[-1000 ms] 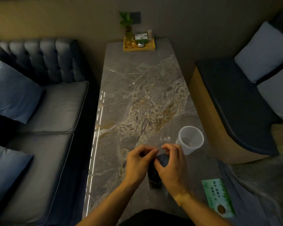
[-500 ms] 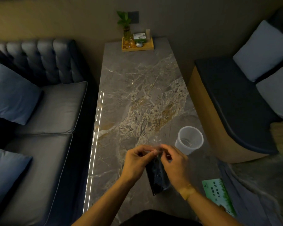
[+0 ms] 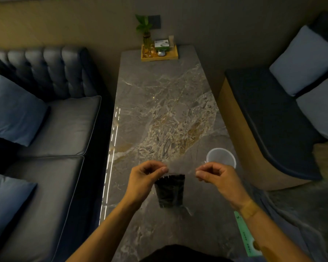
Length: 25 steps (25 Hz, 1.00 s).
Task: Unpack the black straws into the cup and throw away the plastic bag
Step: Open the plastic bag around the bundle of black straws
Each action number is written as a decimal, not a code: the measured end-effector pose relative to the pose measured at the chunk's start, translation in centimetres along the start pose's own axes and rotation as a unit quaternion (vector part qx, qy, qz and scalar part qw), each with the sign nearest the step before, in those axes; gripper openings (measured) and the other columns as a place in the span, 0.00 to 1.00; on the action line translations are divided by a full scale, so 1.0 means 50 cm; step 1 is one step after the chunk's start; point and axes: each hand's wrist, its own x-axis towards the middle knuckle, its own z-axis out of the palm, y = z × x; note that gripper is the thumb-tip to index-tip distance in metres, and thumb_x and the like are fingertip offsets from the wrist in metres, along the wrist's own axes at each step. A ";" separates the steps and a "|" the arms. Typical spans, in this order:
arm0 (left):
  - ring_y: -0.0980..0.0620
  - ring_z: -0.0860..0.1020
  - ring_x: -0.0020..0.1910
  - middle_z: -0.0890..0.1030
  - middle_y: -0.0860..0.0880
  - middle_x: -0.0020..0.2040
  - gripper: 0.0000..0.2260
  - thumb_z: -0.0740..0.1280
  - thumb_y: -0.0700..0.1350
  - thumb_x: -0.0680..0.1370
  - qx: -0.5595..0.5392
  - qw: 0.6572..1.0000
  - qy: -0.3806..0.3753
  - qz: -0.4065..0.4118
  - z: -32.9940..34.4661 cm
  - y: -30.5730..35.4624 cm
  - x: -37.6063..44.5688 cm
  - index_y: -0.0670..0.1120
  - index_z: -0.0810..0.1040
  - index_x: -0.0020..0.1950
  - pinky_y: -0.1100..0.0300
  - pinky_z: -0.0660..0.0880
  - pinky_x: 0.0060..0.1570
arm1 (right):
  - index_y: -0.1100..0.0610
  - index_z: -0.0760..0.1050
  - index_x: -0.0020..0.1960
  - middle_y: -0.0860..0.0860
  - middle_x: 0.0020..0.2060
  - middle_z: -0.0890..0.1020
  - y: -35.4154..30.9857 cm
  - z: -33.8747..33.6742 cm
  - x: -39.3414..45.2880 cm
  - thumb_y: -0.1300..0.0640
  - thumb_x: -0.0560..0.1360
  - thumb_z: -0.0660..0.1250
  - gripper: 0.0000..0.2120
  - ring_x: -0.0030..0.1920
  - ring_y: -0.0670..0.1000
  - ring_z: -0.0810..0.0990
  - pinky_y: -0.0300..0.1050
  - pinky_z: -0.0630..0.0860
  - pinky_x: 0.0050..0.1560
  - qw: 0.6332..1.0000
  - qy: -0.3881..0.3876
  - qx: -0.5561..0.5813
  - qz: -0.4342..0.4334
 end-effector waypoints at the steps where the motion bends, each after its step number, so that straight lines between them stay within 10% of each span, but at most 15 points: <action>1: 0.58 0.81 0.37 0.85 0.51 0.37 0.05 0.75 0.40 0.70 -0.006 1.000 0.004 -0.005 0.000 0.004 0.001 0.50 0.85 0.40 0.67 0.76 0.38 | 0.56 0.82 0.45 0.53 0.39 0.85 -0.007 -0.007 -0.002 0.66 0.69 0.73 0.07 0.42 0.48 0.84 0.35 0.79 0.42 1.000 -0.015 -0.004 0.008; 9: 0.59 0.80 0.36 0.84 0.53 0.35 0.06 0.73 0.36 0.72 0.012 0.993 -0.114 -0.008 0.005 0.055 0.032 0.47 0.83 0.41 0.68 0.77 0.39 | 0.51 0.84 0.49 0.46 0.44 0.86 -0.092 0.019 0.040 0.51 0.72 0.72 0.08 0.45 0.42 0.82 0.40 0.80 0.48 0.948 -0.104 -0.288 -0.080; 15: 0.60 0.76 0.49 0.75 0.59 0.54 0.17 0.75 0.49 0.71 0.202 0.967 0.101 0.116 0.025 0.033 0.023 0.59 0.75 0.57 0.68 0.76 0.46 | 0.59 0.84 0.44 0.55 0.38 0.86 -0.083 0.052 0.052 0.59 0.70 0.75 0.05 0.43 0.55 0.85 0.56 0.81 0.50 0.985 -0.047 -0.162 -0.020; 25: 0.58 0.82 0.45 0.83 0.58 0.47 0.10 0.74 0.49 0.72 0.172 0.977 0.002 0.130 0.050 -0.021 -0.030 0.62 0.81 0.50 0.61 0.79 0.42 | 0.55 0.85 0.42 0.52 0.37 0.87 -0.048 0.081 0.014 0.57 0.72 0.73 0.03 0.42 0.50 0.86 0.38 0.81 0.44 0.996 -0.048 -0.071 0.036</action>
